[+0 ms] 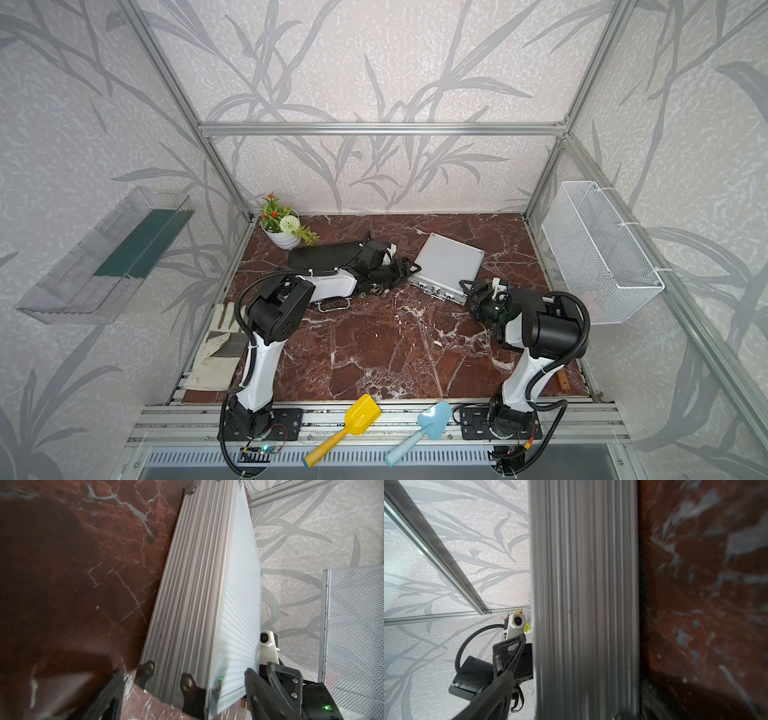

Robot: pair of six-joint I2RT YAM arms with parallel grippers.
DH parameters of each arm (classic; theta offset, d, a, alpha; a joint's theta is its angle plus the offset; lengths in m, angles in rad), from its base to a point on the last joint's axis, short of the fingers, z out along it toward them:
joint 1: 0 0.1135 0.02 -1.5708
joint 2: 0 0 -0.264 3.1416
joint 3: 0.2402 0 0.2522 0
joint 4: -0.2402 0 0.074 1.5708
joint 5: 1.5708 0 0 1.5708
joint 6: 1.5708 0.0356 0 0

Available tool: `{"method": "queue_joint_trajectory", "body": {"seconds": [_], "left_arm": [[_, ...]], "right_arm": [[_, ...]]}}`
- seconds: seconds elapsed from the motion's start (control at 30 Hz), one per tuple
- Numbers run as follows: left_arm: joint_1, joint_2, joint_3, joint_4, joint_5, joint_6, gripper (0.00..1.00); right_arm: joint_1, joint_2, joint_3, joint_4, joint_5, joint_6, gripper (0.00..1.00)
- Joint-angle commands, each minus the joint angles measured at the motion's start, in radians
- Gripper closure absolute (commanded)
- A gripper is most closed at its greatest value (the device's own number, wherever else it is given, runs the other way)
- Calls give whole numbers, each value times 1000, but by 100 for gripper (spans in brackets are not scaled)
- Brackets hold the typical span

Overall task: Open the poker set cases
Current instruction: Pick up the poker set case from the center of the board.

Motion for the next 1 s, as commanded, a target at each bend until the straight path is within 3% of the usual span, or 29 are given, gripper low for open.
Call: {"method": "queue_joint_trajectory", "body": {"seconds": [0.0, 0.17, 0.37, 0.6, 0.87, 0.97], "left_arm": [[-15, 37, 33, 58, 62, -41, 22], [-31, 32, 61, 62, 84, -22, 24], [-42, 18, 69, 99, 108, -33, 26], [-52, -65, 36, 111, 102, -16, 26], [-51, -198, -23, 34, 42, 65, 25], [-47, -245, -64, 22, 8, 85, 22]], "right_arm": [[19, 96, -37, 58, -3, 109, 14], [26, 178, -40, 254, -30, 222, 22], [34, 128, -29, 255, -42, 238, 27], [33, 66, -24, 254, -52, 280, 41], [32, -38, -25, 254, -64, 351, 57], [26, -69, -26, 253, -74, 369, 58]]}}
